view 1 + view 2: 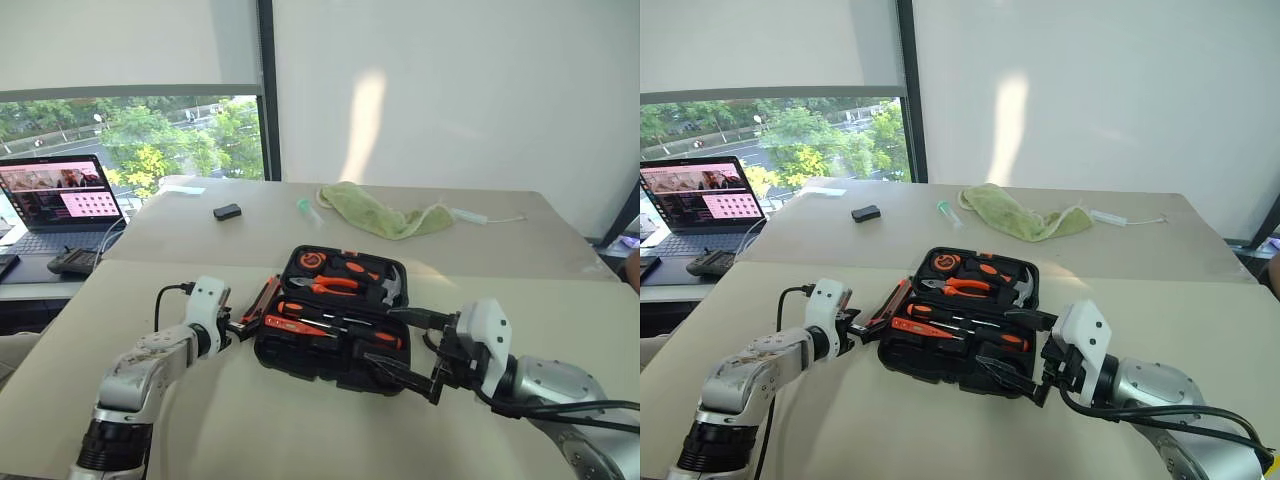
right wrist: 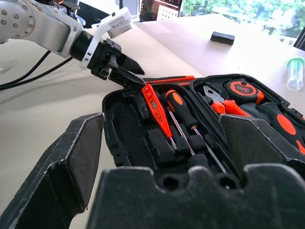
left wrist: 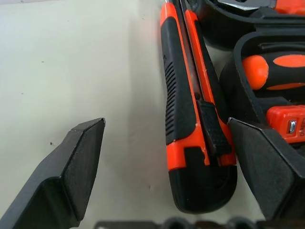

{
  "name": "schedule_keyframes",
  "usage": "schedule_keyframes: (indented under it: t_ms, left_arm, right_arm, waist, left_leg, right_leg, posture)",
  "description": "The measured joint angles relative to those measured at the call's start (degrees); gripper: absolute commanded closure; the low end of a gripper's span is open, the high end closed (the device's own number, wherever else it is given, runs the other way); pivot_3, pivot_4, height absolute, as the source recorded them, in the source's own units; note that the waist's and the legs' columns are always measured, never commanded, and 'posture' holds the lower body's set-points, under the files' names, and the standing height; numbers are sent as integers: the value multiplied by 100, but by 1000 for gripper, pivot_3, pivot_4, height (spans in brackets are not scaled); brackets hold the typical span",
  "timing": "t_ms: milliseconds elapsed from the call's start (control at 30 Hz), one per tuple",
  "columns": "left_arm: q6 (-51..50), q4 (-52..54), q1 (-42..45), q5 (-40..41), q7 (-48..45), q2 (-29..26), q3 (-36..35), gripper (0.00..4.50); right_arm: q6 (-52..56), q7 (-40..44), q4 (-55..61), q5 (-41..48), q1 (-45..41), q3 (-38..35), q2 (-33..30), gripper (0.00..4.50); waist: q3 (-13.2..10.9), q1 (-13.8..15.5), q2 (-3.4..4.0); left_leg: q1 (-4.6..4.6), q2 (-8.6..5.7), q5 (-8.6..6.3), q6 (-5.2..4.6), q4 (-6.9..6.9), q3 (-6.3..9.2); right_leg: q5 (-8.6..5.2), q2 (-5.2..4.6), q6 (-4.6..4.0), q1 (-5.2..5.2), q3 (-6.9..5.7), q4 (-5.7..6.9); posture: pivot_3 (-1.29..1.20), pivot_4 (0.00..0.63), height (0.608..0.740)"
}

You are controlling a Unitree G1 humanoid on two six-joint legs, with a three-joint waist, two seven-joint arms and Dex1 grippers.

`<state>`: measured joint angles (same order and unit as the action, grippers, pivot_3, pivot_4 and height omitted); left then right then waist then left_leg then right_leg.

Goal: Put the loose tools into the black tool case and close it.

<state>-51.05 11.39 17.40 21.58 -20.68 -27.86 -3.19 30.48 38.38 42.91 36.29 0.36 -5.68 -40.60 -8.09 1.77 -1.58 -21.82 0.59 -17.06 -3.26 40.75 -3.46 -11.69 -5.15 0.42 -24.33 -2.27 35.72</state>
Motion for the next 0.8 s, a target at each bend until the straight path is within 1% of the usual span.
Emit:
schedule_keyframes:
  t_ms: [33,67,100,133,167,200,267,333,400,433,467,500,567,633,700,767,800]
  left_arm:
    - [61,-27,9,-1,-6,61,16,951]
    - [138,-73,9,0,-18,114,35,1460]
    - [216,-99,9,1,-32,135,48,1728]
    - [291,-122,0,1,-54,140,48,2130]
    - [446,-184,-30,1,-83,144,19,2418]
    - [627,-269,-61,4,-102,179,-85,2827]
    - [929,-437,-109,20,-162,247,-318,3440]
    - [1240,-486,-129,371,-731,209,-607,3440]
    - [1440,-363,-92,722,-1577,-106,-628,3440]
    - [1562,-278,-18,817,-2096,-349,-548,3440]
    - [1668,-188,72,892,-2650,-628,-415,3440]
    - [1749,-155,122,931,-2969,-758,-323,3440]
    - [2212,-234,261,867,-4086,-1126,196,3440]
    - [2624,-476,397,727,-4910,-1258,619,3440]
    - [2989,-871,610,541,-5272,-1242,843,3440]
    - [3007,-1399,988,420,-5138,-1070,867,3440]
    - [2937,-1663,1226,394,-4905,-929,814,3216]
  right_arm:
    - [0,0,0,0,-7,0,0,0]
    - [0,0,0,0,-13,0,0,0]
    - [0,1,0,0,-13,0,0,0]
    - [0,1,0,-2,-13,0,0,0]
    - [0,1,0,-2,-12,0,0,0]
    - [0,0,0,-3,-9,0,0,0]
    - [0,-2,0,-4,-2,0,0,0]
    - [0,-2,-1,-5,21,-2,0,0]
    - [0,3,-1,-5,21,-2,0,0]
    - [0,7,-3,-5,19,-2,0,0]
    - [0,14,-5,-5,18,-2,0,0]
    - [0,18,-6,-5,17,-2,0,0]
    - [0,32,-27,-5,14,-2,0,0]
    - [0,38,-41,-3,4,-2,0,0]
    - [0,40,-53,-3,4,-3,-9,0]
    - [3,40,-42,1,51,-48,-66,0]
    - [6,38,-29,2,80,-85,-92,0]
  waist:
    - [0,20,0]
    - [0,35,0]
    - [0,38,0]
    - [0,35,0]
    - [0,34,0]
    - [0,27,2]
    - [-1,-2,2]
    - [-3,-24,-1]
    - [-3,-30,-1]
    - [-4,-24,0]
    - [-5,-20,3]
    - [-5,-21,6]
    - [-6,-27,9]
    - [-7,-32,11]
    - [-9,-25,8]
    - [-12,-3,7]
    - [-15,10,2]
  left_leg:
    - [2,0,0,-1,0,0]
    - [3,0,0,-1,1,-1]
    - [3,1,0,-1,1,-1]
    - [4,2,0,-1,1,-1]
    - [6,3,1,0,1,-2]
    - [6,5,1,1,1,-2]
    - [0,11,2,2,0,-2]
    - [-20,11,4,5,0,-1]
    - [-30,8,4,6,0,-2]
    - [-31,3,4,5,0,-2]
    - [-31,-1,2,2,-1,-3]
    - [-29,-3,0,-1,-1,-6]
    - [-30,-13,-4,-8,0,-12]
    - [-29,-19,-6,-12,0,-17]
    - [-31,-18,-5,-13,2,-16]
    - [-34,-18,-4,-15,6,-9]
    - [-38,-19,-4,-16,10,-5]
  right_leg:
    - [0,-1,0,1,0,0]
    - [0,-3,0,2,0,0]
    - [0,-7,0,2,0,0]
    - [0,-10,0,1,1,0]
    - [0,-10,-1,1,1,0]
    - [0,-8,-1,-1,1,1]
    - [-1,-5,-4,-7,0,1]
    - [-2,-3,-7,-22,-3,2]
    - [-2,1,-8,-32,-6,6]
    - [-2,14,-8,-34,-10,6]
    - [-2,20,-8,-33,-10,3]
    - [-3,19,-8,-32,-8,3]
    - [-4,19,-9,-31,-5,-3]
    - [-8,20,-14,-31,-4,-5]
    - [-6,22,-8,-31,-5,-6]
    - [-7,24,2,-29,-6,-6]
    - [-7,27,11,-29,-6,-4]
  posture:
    - [0,150,740]
    - [0,150,740]
    - [0,150,740]
    - [0,150,740]
    - [0,150,740]
    - [0,150,740]
    - [0,150,740]
    - [0,150,740]
    - [0,150,740]
    - [0,150,740]
    - [0,150,740]
    - [0,150,740]
    - [0,150,740]
    - [0,150,740]
    - [0,150,740]
    - [0,150,740]
    - [0,150,740]
